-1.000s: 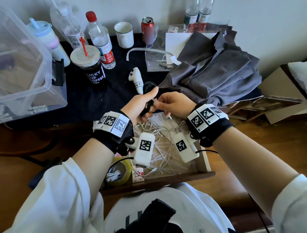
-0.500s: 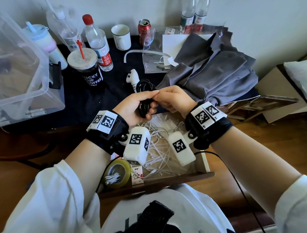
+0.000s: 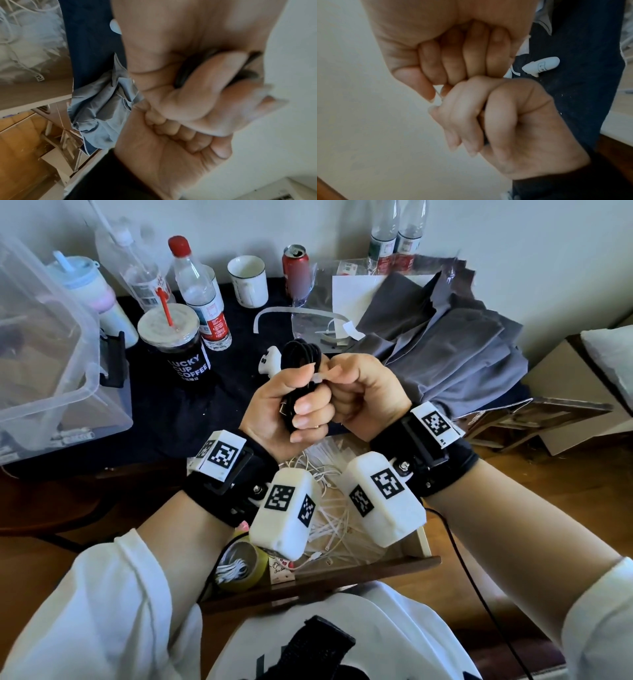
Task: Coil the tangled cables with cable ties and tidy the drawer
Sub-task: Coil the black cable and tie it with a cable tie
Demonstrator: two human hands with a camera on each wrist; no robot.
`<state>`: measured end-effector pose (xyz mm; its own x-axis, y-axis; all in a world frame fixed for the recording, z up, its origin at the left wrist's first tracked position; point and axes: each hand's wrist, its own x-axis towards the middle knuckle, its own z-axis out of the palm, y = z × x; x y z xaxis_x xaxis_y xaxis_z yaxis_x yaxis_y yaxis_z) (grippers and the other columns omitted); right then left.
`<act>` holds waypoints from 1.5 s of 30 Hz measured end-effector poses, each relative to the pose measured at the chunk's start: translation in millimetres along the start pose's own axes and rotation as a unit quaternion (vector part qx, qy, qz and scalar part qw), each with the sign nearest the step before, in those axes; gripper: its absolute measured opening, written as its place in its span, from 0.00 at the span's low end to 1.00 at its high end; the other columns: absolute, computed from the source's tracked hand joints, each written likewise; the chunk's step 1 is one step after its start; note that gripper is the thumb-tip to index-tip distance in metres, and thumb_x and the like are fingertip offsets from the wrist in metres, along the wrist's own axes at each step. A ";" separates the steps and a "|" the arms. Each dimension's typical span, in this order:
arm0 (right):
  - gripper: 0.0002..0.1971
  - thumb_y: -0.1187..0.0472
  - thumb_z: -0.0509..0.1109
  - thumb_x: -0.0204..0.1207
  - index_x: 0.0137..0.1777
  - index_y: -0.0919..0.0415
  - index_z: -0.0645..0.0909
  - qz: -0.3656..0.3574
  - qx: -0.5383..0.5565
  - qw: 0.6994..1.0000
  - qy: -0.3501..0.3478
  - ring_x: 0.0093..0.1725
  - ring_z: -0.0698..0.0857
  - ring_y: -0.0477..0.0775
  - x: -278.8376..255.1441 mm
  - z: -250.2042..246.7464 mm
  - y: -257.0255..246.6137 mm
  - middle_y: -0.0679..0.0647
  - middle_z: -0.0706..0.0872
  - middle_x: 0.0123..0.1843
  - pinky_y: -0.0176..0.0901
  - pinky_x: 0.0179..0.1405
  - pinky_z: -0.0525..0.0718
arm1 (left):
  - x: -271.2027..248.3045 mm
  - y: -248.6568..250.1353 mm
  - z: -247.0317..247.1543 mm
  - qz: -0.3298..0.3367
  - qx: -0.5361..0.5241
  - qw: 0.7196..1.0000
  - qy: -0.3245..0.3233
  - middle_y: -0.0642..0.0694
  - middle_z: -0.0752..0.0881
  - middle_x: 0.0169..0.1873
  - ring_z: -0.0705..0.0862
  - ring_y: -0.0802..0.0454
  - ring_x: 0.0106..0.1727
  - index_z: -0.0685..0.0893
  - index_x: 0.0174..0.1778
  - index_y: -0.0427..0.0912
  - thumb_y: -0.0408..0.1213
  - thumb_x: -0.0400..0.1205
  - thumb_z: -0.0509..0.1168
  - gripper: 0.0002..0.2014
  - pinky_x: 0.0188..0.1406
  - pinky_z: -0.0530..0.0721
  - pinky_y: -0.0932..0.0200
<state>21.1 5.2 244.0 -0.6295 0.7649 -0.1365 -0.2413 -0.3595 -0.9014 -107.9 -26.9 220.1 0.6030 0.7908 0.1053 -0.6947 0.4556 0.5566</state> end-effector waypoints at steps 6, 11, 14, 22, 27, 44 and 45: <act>0.19 0.59 0.67 0.53 0.10 0.50 0.60 0.001 0.068 0.998 0.004 0.16 0.49 0.45 -4.1 -1.1 6.4 0.43 0.60 0.12 0.33 0.16 0.49 | 1.4 -3.7 -0.3 0.024 0.008 1.000 0.008 0.49 0.83 0.22 0.80 0.58 0.21 0.86 0.49 0.38 0.39 0.79 0.67 0.09 0.14 0.73 0.67; 0.20 0.57 0.61 0.75 0.20 0.54 0.72 0.032 0.016 0.998 0.042 0.14 0.56 0.41 -0.7 -14.3 16.2 0.43 0.61 0.14 0.32 0.14 0.51 | -1.3 -5.4 -7.8 0.036 0.036 0.993 0.108 0.50 0.78 0.23 0.75 0.58 0.22 0.82 0.46 0.30 0.44 0.69 0.73 0.20 0.15 0.73 0.68; 0.08 0.64 0.62 0.79 0.39 0.54 0.75 0.012 -0.019 0.996 0.087 0.15 0.58 0.42 -2.5 -21.1 18.1 0.45 0.64 0.18 0.34 0.19 0.50 | -11.6 -3.6 -15.9 0.041 0.002 0.989 0.141 0.46 0.77 0.30 0.75 0.54 0.28 0.84 0.48 0.34 0.41 0.66 0.74 0.18 0.20 0.75 0.65; 0.10 0.58 0.72 0.63 0.45 0.57 0.82 -0.017 0.050 0.998 -0.016 0.31 0.80 0.49 -8.1 -35.6 5.3 0.53 0.85 0.32 0.37 0.34 0.78 | -26.4 -2.4 -21.9 0.074 0.087 0.971 0.212 0.46 0.85 0.39 0.82 0.56 0.36 0.84 0.60 0.37 0.49 0.63 0.81 0.33 0.30 0.80 0.65; 0.10 0.56 0.77 0.64 0.46 0.51 0.87 -0.062 0.000 0.997 -0.047 0.41 0.85 0.48 -5.3 -30.1 6.6 0.51 0.88 0.39 0.38 0.41 0.78 | -26.3 -0.1 -19.2 0.092 0.125 0.951 0.269 0.45 0.89 0.39 0.83 0.57 0.34 0.91 0.46 0.40 0.52 0.53 0.85 0.29 0.29 0.80 0.67; 0.14 0.48 0.73 0.65 0.26 0.54 0.76 -0.114 -0.064 0.991 -0.001 0.20 0.73 0.46 6.3 -17.6 1.7 0.48 0.78 0.22 0.35 0.21 0.72 | -30.3 7.6 -0.5 0.037 0.164 0.943 0.286 0.45 0.87 0.37 0.81 0.56 0.33 0.79 0.57 0.33 0.39 0.81 0.53 0.16 0.29 0.78 0.67; 0.16 0.52 0.74 0.70 0.25 0.54 0.74 -0.106 -0.073 0.992 0.005 0.19 0.72 0.47 7.0 -17.4 1.4 0.48 0.77 0.21 0.35 0.20 0.71 | -28.8 8.1 -1.7 0.038 0.175 0.938 0.297 0.45 0.86 0.36 0.81 0.56 0.32 0.79 0.54 0.34 0.37 0.82 0.54 0.13 0.28 0.77 0.67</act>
<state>29.2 19.4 234.7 -0.5680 0.8209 0.0591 -0.2568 -0.1086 -0.9603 -131.6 -45.3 220.1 0.1610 0.9508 -0.2645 -0.4933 0.3097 0.8129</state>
